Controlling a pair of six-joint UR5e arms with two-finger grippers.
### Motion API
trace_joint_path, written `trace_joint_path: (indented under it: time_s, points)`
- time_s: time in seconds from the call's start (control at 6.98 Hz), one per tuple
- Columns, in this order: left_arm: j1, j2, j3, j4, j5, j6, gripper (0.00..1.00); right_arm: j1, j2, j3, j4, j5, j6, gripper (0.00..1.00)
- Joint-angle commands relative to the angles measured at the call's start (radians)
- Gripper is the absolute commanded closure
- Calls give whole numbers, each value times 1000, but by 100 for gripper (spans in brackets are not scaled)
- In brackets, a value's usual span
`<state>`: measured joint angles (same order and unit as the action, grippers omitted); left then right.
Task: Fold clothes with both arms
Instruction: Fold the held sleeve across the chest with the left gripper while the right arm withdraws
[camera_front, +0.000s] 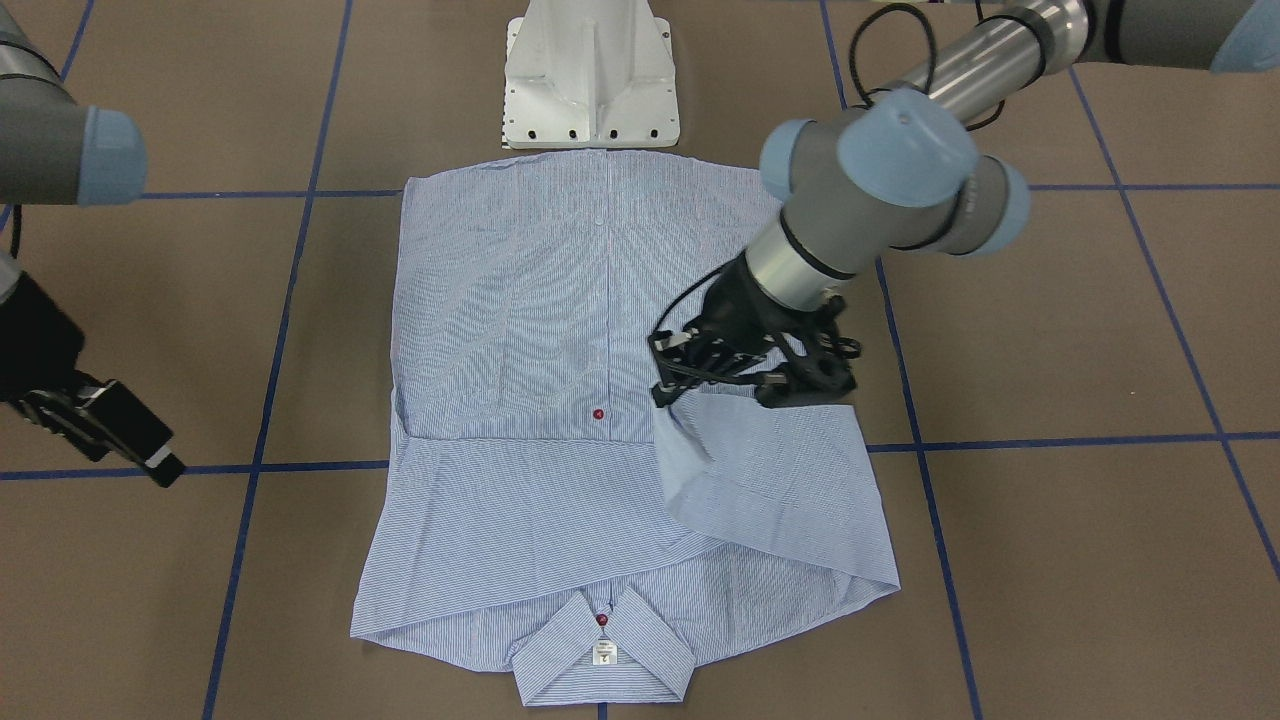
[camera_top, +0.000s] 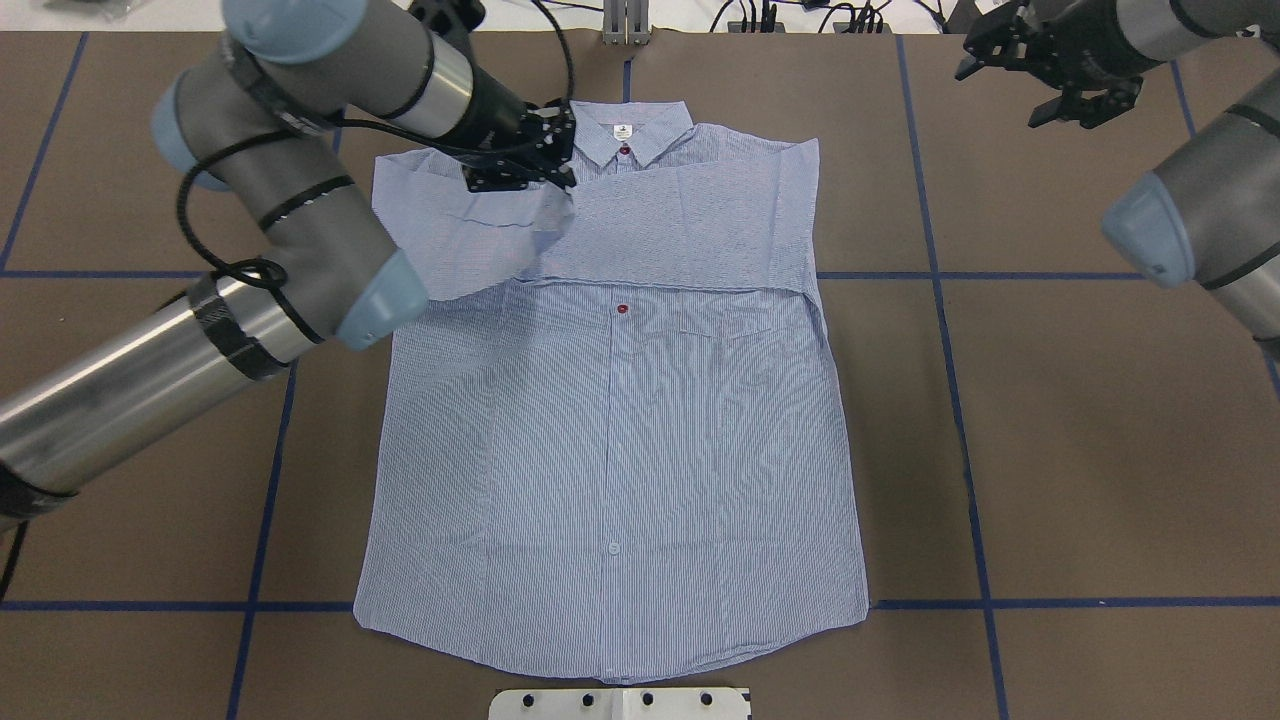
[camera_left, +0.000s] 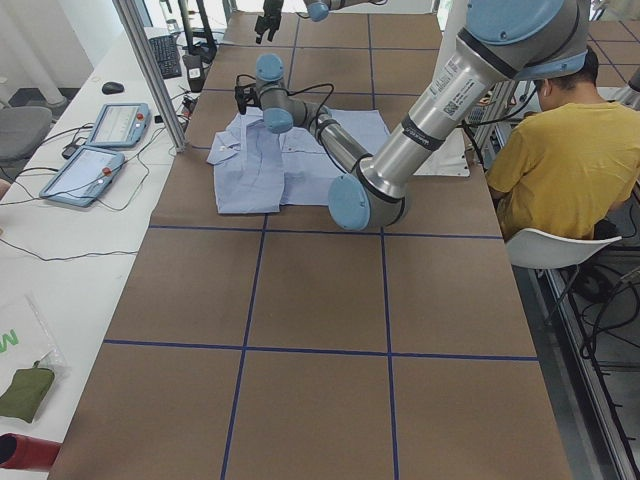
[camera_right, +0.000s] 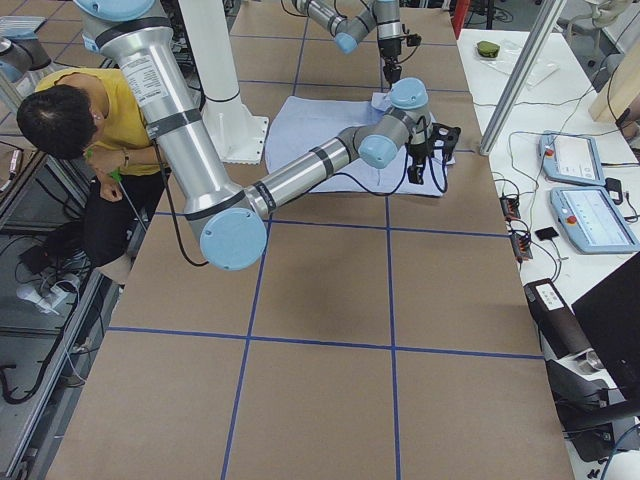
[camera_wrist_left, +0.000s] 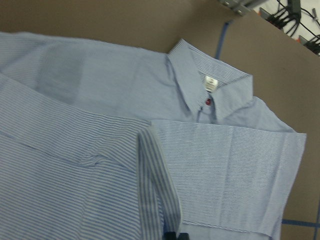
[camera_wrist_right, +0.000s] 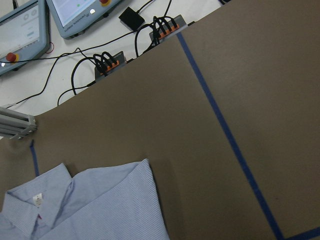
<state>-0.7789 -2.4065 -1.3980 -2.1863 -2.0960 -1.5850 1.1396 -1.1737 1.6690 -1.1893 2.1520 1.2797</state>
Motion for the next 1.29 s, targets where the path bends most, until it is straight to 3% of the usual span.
trace_joint_path:
  time_s: [0.0, 0.29, 0.43, 0.57, 0.72, 0.86, 1.0, 1.15]
  points:
    - [79, -140, 126, -39, 91, -73, 100, 26, -37, 1, 0, 25, -63, 0]
    - [150, -140, 142, -76, 193, -76, 100, 26, -37, 2, 0, 25, -63, 0]
    - [165, -141, 142, -78, 198, -76, 100, 26, -34, 2, 0, 25, -63, 0]
    - [176, -143, 142, -78, 198, -75, 78, 26, -35, 2, 0, 25, -63, 0]
    - [179, -148, 140, -79, 200, -76, 39, 26, -40, 2, 0, 25, -63, 0]
    - [182, -148, 139, -84, 209, -75, 8, 26, -52, 2, 0, 23, -60, 0]
    - [182, -154, 134, -84, 214, -90, 1, 25, -53, 6, 2, 25, -47, 0]
    - [182, -148, 105, -84, 214, -117, 1, 9, -53, 27, 2, 25, -28, 0]
